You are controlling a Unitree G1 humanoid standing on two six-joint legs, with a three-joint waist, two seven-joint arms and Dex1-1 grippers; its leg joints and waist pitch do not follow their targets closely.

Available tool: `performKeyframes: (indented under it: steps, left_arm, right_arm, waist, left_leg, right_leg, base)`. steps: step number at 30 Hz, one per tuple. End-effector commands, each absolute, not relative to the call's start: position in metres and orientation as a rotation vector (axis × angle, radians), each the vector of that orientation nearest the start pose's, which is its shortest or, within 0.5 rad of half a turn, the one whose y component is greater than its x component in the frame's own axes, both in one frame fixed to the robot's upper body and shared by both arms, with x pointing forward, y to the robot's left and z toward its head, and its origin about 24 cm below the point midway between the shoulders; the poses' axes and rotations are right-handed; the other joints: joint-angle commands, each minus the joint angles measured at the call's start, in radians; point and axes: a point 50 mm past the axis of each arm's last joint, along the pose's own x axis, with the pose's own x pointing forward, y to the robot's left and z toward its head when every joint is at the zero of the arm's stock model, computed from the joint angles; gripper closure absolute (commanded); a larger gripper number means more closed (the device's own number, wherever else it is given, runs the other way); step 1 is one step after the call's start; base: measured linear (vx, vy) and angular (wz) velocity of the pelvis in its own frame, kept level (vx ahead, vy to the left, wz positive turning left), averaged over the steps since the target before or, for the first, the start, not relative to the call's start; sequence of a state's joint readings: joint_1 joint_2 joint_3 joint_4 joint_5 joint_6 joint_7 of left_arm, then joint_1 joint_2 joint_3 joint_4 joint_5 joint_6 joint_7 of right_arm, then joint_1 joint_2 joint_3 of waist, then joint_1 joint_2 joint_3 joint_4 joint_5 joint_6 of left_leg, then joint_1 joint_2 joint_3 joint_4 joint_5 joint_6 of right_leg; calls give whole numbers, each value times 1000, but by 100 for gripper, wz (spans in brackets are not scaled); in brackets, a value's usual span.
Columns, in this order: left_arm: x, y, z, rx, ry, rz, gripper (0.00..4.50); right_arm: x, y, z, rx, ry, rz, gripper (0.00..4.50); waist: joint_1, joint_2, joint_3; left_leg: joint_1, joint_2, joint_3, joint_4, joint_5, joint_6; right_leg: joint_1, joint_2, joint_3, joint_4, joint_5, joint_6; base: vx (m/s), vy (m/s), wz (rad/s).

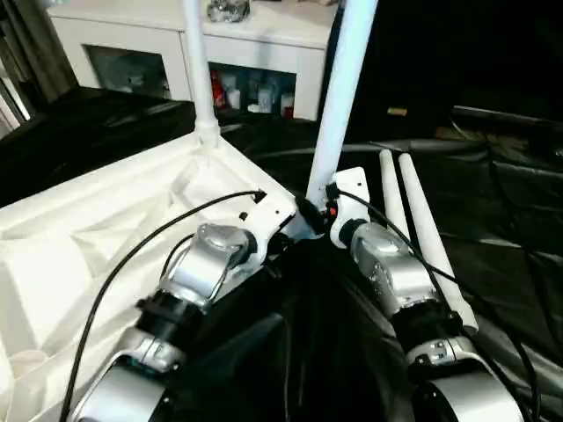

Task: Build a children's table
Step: Insert table leg to table base

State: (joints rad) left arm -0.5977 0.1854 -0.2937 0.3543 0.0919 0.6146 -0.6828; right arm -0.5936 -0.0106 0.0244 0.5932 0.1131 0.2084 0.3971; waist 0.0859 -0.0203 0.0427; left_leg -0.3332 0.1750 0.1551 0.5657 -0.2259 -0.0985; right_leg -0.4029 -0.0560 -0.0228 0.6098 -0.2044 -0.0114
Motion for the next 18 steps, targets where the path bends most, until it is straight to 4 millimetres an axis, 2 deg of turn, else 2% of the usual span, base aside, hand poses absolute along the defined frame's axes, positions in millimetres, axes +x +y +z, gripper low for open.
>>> performKeyframes:
  steps: [1,4,6,7,10,12,13,14,15,18]
  left_arm:
    - [326,68,83,388,389,-961,450]
    - [323,71,84,406,385,-995,450]
    - [320,76,83,415,396,-1027,450]
    - [319,80,83,421,392,-1049,450]
    - [315,85,84,439,354,-1129,450]
    - [310,96,84,467,339,-1212,450]
    - [309,99,83,470,339,-1233,450]
    - [307,102,83,464,336,-1257,450]
    - [306,105,84,451,336,-1278,450]
    - [302,110,85,425,323,-1334,450]
  right_arm:
    - [329,-60,36,97,351,723,91]
    - [327,-64,43,89,326,768,71]
    - [324,-71,50,85,306,823,71]
    - [321,-78,55,64,292,861,71]
    - [316,-89,62,16,276,926,71]
    - [307,-108,69,-62,271,1013,71]
    - [303,-115,71,-78,275,1037,71]
    - [299,-120,72,-96,281,1062,71]
    - [295,-126,74,-115,288,1086,71]
    - [287,-135,73,-158,312,1131,71]
  waist:
    - [8,5,-43]
    - [11,7,-45]
    - [16,8,-46]
    - [13,7,-48]
    - [22,7,-50]
    - [28,5,-53]
    - [32,5,-53]
    - [34,0,-52]
    - [39,1,-51]
    - [47,3,-52]
  left_leg:
    - [-17,43,-8,-68,-93,46]
    - [-16,43,-8,-64,-47,58]
    - [-12,45,-5,-60,-34,68]
    - [-13,45,-3,-60,-35,69]
    - [-15,45,-4,-53,8,89]
    - [-14,45,0,-47,36,104]
    - [-14,46,0,-46,44,107]
    - [-17,45,2,-44,49,114]
    - [-14,47,2,-43,46,120]
    - [-15,51,2,-43,38,108]
  right_leg:
    - [54,-80,43,-73,-91,-203]
    - [59,-78,40,-65,-18,-221]
    - [58,-76,37,-61,29,-234]
    - [58,-76,38,-58,42,-240]
    - [64,-76,33,-51,120,-245]
    - [63,-76,30,-44,159,-252]
    - [63,-76,29,-44,167,-252]
    - [65,-76,29,-41,183,-251]
    - [63,-77,28,-41,177,-253]
    - [62,-78,24,-38,150,-260]
  base:
    - [0,0,0]
    - [0,0,0]
    - [0,0,0]
    - [0,0,0]
    - [0,0,0]
    - [0,0,0]
    - [0,0,0]
    - [0,0,0]
    - [0,0,0]
    - [0,0,0]
